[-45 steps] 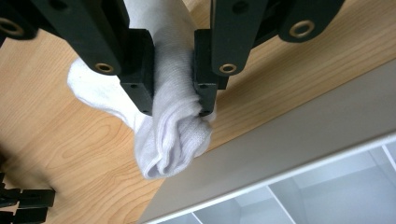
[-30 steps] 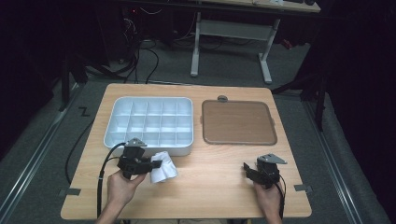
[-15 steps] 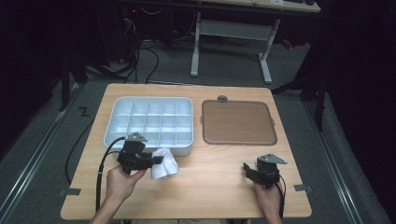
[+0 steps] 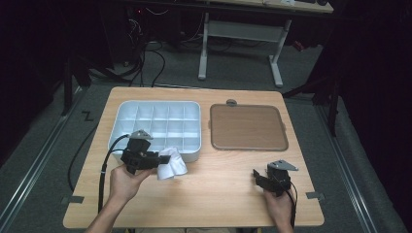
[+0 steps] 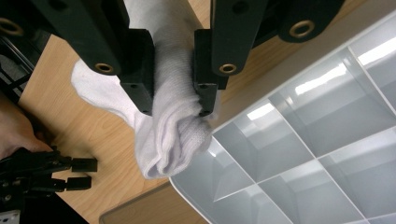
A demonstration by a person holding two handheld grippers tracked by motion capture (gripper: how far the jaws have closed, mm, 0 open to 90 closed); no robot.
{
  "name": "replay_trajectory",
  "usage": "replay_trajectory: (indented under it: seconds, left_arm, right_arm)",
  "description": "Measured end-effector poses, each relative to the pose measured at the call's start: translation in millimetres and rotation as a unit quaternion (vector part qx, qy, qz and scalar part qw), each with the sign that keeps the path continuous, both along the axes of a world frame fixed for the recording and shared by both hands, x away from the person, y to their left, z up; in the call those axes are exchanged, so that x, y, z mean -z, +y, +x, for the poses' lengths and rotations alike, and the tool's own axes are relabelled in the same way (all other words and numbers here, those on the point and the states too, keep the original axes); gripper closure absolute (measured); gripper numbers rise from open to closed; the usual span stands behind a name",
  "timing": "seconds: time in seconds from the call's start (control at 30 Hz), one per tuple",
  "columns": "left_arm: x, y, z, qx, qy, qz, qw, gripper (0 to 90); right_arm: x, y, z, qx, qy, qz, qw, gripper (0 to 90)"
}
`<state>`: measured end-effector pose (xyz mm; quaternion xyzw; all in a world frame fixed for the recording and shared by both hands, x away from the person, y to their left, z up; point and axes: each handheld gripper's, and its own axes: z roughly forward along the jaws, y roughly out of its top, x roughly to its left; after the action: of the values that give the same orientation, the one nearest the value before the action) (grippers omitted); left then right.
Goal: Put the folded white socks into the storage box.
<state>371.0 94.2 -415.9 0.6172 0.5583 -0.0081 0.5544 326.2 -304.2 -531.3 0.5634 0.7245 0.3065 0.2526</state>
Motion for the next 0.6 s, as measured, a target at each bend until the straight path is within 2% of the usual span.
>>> replay_trajectory:
  seconds: [0.23, 0.27, 0.4, 0.43, 0.6]
  left_arm:
    - [-10.4, 0.4, 11.7, 0.004, 0.003, -0.009, 0.9999, 73.5]
    - [-12.3, 0.2, 13.8, 0.002, 0.006, -0.015, 0.9999, 73.5]
    - [-17.4, 0.9, 20.7, 0.003, 0.001, -0.014, 0.9999, 73.5]
    - [-18.7, 1.2, 22.6, 0.002, 0.003, -0.020, 0.9998, 73.5]
    - [-23.1, 4.8, 33.8, 0.003, 0.006, -0.019, 0.9998, 73.5]
  right_arm:
    - [0.0, 0.1, 0.0, 0.000, 0.000, 0.000, 1.0000, 37.5]
    - [0.0, 0.0, 0.1, -0.001, 0.000, 0.000, 1.0000, 37.5]
    - [0.0, 0.0, 0.1, -0.001, 0.000, 0.000, 1.0000, 37.4]
    - [0.0, 0.0, 0.0, -0.001, 0.000, 0.000, 1.0000, 37.4]
    - [0.0, 0.1, 0.0, -0.001, 0.000, 0.000, 1.0000, 37.3]
